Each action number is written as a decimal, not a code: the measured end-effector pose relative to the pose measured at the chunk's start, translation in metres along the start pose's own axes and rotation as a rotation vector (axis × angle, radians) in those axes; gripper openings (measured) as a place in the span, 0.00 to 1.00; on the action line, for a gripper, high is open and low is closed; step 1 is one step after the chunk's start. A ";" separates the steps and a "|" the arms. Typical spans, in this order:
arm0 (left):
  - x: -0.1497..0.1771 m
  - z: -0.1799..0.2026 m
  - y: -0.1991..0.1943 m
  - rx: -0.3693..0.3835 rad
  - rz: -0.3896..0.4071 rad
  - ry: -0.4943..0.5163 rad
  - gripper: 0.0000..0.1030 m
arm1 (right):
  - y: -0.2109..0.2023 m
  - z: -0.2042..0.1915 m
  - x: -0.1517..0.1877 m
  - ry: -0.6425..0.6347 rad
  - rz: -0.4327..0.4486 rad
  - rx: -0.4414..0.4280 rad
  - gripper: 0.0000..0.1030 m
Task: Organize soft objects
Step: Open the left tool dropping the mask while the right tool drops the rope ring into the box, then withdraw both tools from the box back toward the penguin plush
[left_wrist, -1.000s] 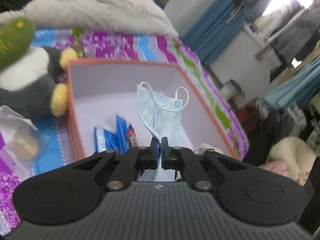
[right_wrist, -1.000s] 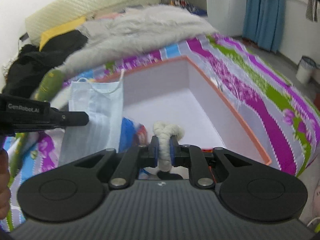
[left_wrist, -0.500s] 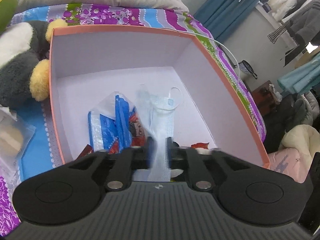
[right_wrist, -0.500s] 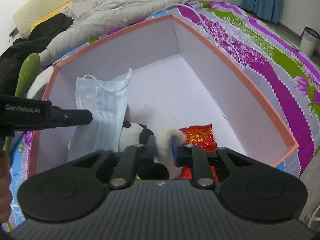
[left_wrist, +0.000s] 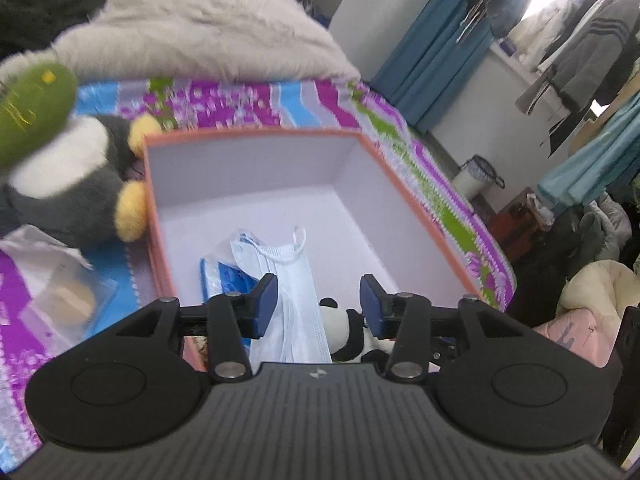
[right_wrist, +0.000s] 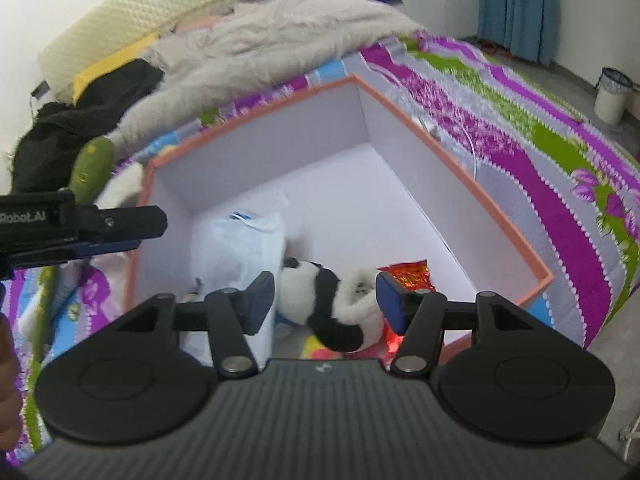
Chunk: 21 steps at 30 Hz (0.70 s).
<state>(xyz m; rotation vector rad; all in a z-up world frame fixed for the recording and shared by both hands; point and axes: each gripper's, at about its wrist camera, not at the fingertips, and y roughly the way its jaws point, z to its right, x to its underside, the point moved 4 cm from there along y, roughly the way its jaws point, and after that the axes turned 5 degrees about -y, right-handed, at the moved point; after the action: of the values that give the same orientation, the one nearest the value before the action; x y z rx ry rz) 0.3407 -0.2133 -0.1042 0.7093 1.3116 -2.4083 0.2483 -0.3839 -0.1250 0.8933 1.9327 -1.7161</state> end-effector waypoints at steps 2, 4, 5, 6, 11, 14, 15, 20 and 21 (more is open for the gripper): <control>0.001 0.002 -0.023 0.003 0.031 0.007 0.50 | -0.015 -0.007 -0.002 -0.004 0.027 -0.007 0.57; 0.004 0.002 -0.047 0.001 0.065 0.013 0.50 | -0.030 -0.016 -0.002 -0.009 0.056 -0.018 0.57; 0.007 0.002 -0.058 0.000 0.081 0.016 0.50 | -0.038 -0.021 -0.002 -0.014 0.069 -0.024 0.57; 0.010 0.002 -0.069 -0.001 0.094 0.017 0.50 | -0.045 -0.025 -0.001 -0.018 0.081 -0.028 0.57; 0.025 -0.006 -0.127 0.002 0.163 0.005 0.50 | -0.079 -0.048 0.006 -0.051 0.136 -0.052 0.57; 0.037 -0.013 -0.156 -0.019 0.201 0.007 0.50 | -0.098 -0.064 0.013 -0.082 0.168 -0.066 0.57; 0.042 -0.016 -0.166 -0.029 0.212 0.011 0.50 | -0.103 -0.069 0.014 -0.089 0.175 -0.069 0.57; 0.070 -0.039 -0.208 -0.045 0.254 -0.030 0.50 | -0.124 -0.093 0.029 -0.130 0.194 -0.103 0.57; 0.075 -0.044 -0.215 -0.049 0.262 -0.037 0.50 | -0.127 -0.096 0.033 -0.131 0.196 -0.113 0.57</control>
<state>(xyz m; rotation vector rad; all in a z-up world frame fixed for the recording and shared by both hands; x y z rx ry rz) 0.1864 -0.0639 -0.0169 0.7666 1.1785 -2.1642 0.1480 -0.2887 -0.0401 0.8747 1.7749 -1.4997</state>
